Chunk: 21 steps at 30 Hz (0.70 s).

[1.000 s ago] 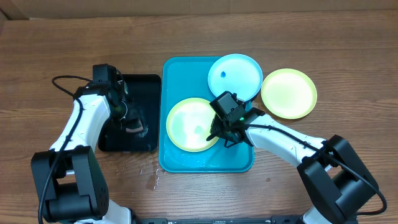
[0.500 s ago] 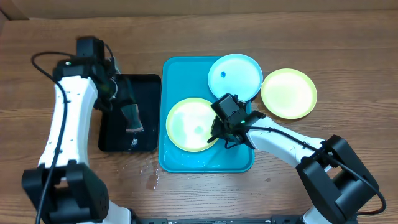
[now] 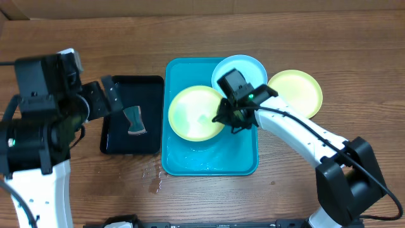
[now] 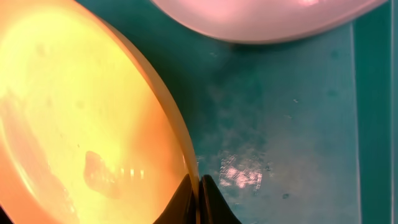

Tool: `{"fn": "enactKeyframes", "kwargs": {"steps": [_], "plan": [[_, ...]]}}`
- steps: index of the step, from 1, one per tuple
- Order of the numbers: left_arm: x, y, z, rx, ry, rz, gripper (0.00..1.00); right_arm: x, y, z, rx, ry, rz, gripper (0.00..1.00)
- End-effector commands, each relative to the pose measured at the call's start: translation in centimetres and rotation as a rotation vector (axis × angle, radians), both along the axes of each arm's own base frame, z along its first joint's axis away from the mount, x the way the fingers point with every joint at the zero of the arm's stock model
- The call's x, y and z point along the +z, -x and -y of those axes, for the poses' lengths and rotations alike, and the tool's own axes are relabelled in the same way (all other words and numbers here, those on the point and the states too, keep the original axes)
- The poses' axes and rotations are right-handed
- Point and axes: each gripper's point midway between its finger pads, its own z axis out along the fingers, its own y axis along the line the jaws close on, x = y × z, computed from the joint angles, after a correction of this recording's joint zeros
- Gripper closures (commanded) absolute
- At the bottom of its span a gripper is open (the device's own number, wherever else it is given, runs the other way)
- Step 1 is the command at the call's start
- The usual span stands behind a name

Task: Clean dirty plates on tray and stack at the side
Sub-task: 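Lift the yellow plate off the teal tray with the right gripper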

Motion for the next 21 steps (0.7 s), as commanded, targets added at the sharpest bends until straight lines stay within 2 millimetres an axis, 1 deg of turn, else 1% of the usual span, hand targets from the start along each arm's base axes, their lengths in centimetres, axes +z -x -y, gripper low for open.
{"fn": "enactKeyframes", "kwargs": {"steps": [1,3,5,9,12,17,19,20,21], "plan": [[0.4,0.5,-1.1,0.055,-0.048,0.001,0.0,3.8,-2.1,-1.7,0.04,-0.058,0.088,0.96],[0.3,0.6,-1.1,0.055,-0.047,-0.005,0.0,5.0,-3.2,-2.3,0.055,-0.083,0.139,0.96],[0.2,0.6,-1.1,0.055,-0.047,-0.007,0.0,5.6,-4.0,-3.1,0.059,-0.107,0.185,0.96],[0.1,0.5,-1.1,0.054,-0.046,-0.012,0.0,5.9,-5.3,-4.6,0.06,-0.091,0.282,0.96],[0.0,0.4,-1.1,0.054,-0.046,-0.015,0.0,5.7,-6.1,-6.1,0.064,-0.062,0.358,0.96],[-0.2,0.3,-1.1,0.054,-0.046,-0.022,0.0,5.3,-6.6,-9.8,0.079,-0.035,0.493,0.96],[-0.2,0.2,-1.1,0.054,-0.046,-0.024,0.0,4.8,-6.5,-11.3,0.103,-0.027,0.531,0.96],[-0.3,0.2,-1.1,0.054,-0.046,-0.025,0.0,4.6,-6.2,-12.5,0.146,-0.02,0.563,0.96],[-0.3,0.2,-1.1,0.054,-0.046,-0.026,0.0,4.6,-6.1,-13.0,0.163,-0.017,0.576,0.96]]}}
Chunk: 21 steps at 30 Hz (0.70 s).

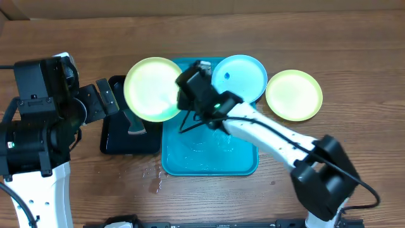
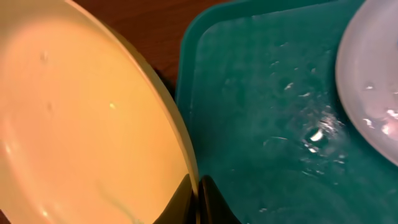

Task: Clean dirty plates on tray and stack at the side
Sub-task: 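Lift the yellow plate off the teal tray with the right gripper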

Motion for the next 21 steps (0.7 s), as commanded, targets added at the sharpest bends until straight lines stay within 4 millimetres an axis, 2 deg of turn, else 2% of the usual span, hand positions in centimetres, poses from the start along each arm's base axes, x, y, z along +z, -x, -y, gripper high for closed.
{"fn": "enactKeyframes", "kwargs": {"steps": [1,4,7,15,21], "plan": [[0.1,-0.2,-0.1,0.014,0.0,0.002,0.0,0.6,0.0,-2.5,0.063,0.084,0.146,0.96],[0.1,-0.2,-0.1,0.014,0.0,0.002,0.0,1.8,0.3,-3.7,0.133,0.189,0.286,0.96],[0.1,-0.2,-0.1,0.014,0.0,0.002,0.0,4.1,0.5,-4.8,0.208,0.32,0.457,0.96],[0.1,-0.2,-0.1,0.014,0.0,0.002,0.0,13.6,1.8,-6.4,0.25,0.618,0.878,0.96],[0.1,-0.2,-0.1,0.014,0.0,0.002,0.0,19.2,2.8,-7.2,0.207,0.729,1.088,0.96]]}}
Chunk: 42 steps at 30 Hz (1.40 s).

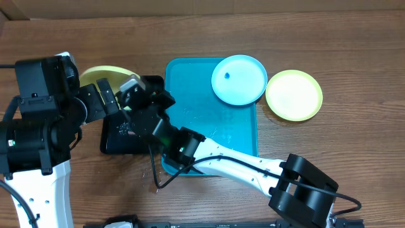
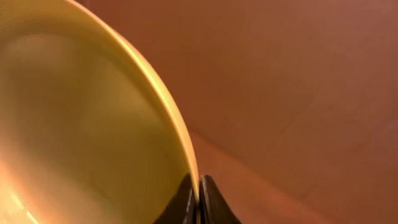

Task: Clean dirty plates on tray and stack at the side
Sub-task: 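Lift the yellow plate off the teal tray with the right gripper, then lower the yellow plate onto the other yellow plate, release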

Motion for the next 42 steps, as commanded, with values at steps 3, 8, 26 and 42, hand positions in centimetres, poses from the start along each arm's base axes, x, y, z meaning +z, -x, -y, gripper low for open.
{"fn": "enactKeyframes", "kwargs": {"steps": [3,8,26,42], "plan": [[0.2,-0.1,0.1,0.009,0.006,0.007,0.0,7.7,0.7,1.9,-0.085,0.121,0.229,0.96],[0.2,-0.1,0.1,0.009,0.006,0.007,0.0,8.6,0.9,1.9,-0.089,0.11,0.257,0.96],[0.2,-0.1,0.1,0.009,0.006,0.008,0.0,5.0,-0.7,2.9,-0.116,-0.003,0.096,0.96],[0.2,-0.1,0.1,0.009,0.006,0.007,0.0,-4.7,-8.2,15.2,-0.166,-0.653,-0.794,0.96]]}}
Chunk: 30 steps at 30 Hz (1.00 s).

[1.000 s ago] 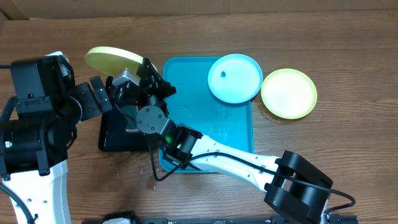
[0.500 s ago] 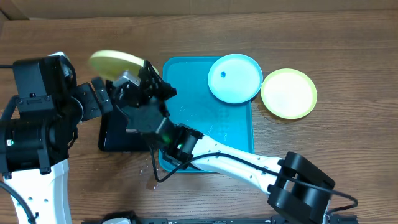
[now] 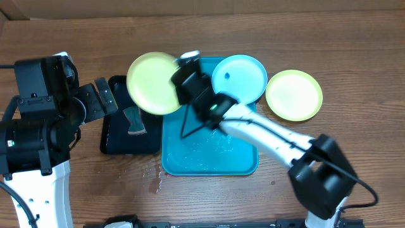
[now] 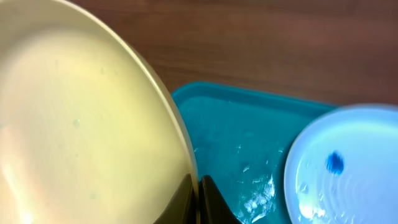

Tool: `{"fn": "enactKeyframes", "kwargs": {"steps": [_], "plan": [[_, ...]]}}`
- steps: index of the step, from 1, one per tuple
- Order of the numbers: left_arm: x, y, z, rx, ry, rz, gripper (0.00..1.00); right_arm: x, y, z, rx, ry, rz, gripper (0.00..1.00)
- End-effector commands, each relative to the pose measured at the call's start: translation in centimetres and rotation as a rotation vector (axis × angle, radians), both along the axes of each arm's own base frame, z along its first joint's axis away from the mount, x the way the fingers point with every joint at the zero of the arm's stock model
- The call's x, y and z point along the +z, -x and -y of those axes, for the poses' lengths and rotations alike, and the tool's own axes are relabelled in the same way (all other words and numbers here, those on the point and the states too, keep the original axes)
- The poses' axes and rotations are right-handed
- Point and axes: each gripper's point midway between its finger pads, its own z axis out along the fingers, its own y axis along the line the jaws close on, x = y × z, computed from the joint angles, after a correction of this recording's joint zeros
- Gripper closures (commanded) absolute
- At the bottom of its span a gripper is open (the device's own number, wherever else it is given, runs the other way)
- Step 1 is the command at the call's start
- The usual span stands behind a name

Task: Clean dirty plates on tray and stack at the side
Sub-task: 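Lower the yellow plate onto the other yellow plate, release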

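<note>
My right gripper [image 3: 180, 88] [image 4: 199, 182] is shut on the rim of a yellow-green plate [image 3: 152, 83] [image 4: 81, 124]. It holds the plate in the air over the gap between the black tray [image 3: 120, 142] and the wet teal tray [image 3: 209, 152] [image 4: 236, 137]. A light blue plate [image 3: 239, 79] [image 4: 348, 168] with a blue stain lies on the teal tray's far right corner. Another yellow-green plate [image 3: 294, 95] rests on the table to the right. My left gripper [image 3: 104, 100] stands open at the black tray's left edge, holding nothing.
A grey-blue sponge [image 3: 134, 120] lies in the black tray. Water drops spot the wooden table [image 3: 152, 180] in front of the trays. The left arm's bulky base [image 3: 38, 126] fills the left side.
The right gripper, still shut on the yellow-green plate, has moved right. The plate was over the black tray's far left, near the left gripper, and now hangs at the teal tray's left edge.
First the right gripper gripped the yellow-green plate lying in the teal tray. Then the plate was in the air over the trays' shared edge. After that it was farther left, beside the left gripper. Now it is back between the trays. The left arm stayed put.
</note>
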Motion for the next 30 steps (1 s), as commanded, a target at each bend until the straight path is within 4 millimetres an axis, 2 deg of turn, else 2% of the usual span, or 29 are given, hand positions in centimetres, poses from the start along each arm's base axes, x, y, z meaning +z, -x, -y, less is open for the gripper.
{"fn": "enactKeyframes", "kwargs": {"steps": [1,5,7,11,13,15,18,21,30], "plan": [[0.0,-0.2,0.3,-0.004,0.012,0.005,0.0,6.6,-2.8,6.7,-0.112,-0.378,-0.123,0.96],[0.0,-0.2,0.3,-0.004,0.012,0.005,0.0,5.4,-4.3,15.0,-0.217,-0.498,-0.294,0.96],[0.0,-0.2,0.3,-0.004,0.012,0.005,0.0,3.4,-4.3,20.6,-0.334,-0.513,-0.389,0.96],[0.0,-0.2,0.3,-0.004,0.012,0.005,0.0,-0.8,-2.4,30.5,-0.577,-0.443,-0.526,0.96],[0.0,-0.2,0.3,-0.004,0.012,0.005,0.0,-2.6,-0.9,34.0,-0.673,-0.402,-0.582,0.96],[0.0,-0.2,0.3,-0.004,0.012,0.005,0.0,-4.1,0.5,36.5,-0.758,-0.367,-0.619,0.96],[0.0,-0.2,0.3,-0.004,0.012,0.005,0.01,-6.0,2.3,39.1,-0.853,-0.297,-0.649,0.96],[0.0,-0.2,0.3,-0.004,0.012,0.005,0.0,-7.5,3.7,40.6,-0.914,-0.221,-0.661,0.96],[0.0,-0.2,0.3,-0.004,0.012,0.005,0.0,-9.7,5.3,40.4,-0.93,-0.189,-0.697,0.95]]}}
